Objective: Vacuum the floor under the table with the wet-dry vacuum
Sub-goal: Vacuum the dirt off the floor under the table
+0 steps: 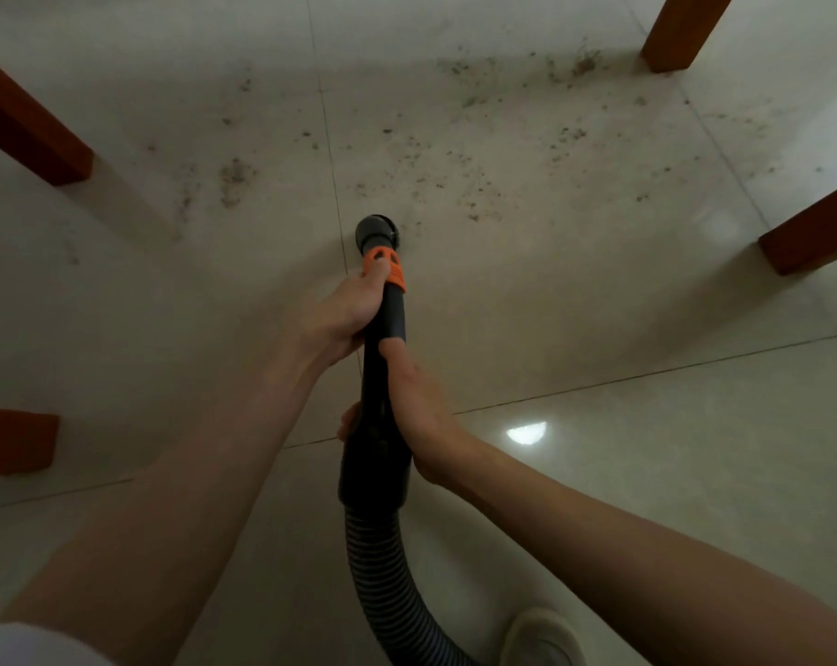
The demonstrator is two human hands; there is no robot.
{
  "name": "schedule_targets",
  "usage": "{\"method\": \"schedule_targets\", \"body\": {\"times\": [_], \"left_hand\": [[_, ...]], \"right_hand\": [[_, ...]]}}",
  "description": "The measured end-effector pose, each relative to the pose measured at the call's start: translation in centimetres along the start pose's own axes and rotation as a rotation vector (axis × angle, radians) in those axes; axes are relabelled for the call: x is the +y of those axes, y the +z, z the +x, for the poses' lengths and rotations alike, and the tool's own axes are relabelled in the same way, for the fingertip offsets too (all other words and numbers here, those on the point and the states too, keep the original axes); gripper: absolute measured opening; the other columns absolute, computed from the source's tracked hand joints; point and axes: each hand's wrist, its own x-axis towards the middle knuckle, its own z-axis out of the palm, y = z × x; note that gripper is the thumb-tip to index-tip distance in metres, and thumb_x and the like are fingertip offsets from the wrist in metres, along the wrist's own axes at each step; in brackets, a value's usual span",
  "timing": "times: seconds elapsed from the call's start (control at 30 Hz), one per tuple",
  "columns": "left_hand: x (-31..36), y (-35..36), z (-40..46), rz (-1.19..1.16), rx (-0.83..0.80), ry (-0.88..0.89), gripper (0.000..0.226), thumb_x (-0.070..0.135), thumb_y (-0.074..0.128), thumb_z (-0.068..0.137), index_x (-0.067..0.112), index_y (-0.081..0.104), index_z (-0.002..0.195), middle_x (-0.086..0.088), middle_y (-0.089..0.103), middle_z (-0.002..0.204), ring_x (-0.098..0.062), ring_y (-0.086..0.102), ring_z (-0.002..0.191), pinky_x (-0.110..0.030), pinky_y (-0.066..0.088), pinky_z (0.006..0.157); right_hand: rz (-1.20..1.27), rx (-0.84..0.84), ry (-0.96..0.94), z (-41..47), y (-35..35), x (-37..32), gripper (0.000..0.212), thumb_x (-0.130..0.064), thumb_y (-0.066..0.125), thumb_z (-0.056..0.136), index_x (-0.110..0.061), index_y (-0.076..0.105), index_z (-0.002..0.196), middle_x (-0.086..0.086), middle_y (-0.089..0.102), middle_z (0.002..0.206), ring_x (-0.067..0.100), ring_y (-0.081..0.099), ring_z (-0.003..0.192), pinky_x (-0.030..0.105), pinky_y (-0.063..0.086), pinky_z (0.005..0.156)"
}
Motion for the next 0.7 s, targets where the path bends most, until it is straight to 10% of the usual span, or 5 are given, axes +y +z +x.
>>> {"method": "schedule_targets", "body": {"times": [0.7], "left_hand": [[1.0, 2.3, 2.3, 0.088, -0.042, 0.012, 0.035, 0.038, 0.030, 0.102, 0.007, 0.043, 0.109, -0.006, 0.049, 0.078, -0.017, 0.050, 0.066, -0.030, 0.044, 0.060]], "right_hand": [[0.006, 0.148, -0.020, 0.8, -1.8, -1.0, 0.043, -0.037, 0.031, 0.098, -0.001, 0.055, 0.095, 0.014, 0.063, 0.059, 0.026, 0.061, 0.048, 0.028, 0.051, 0.047]]}}
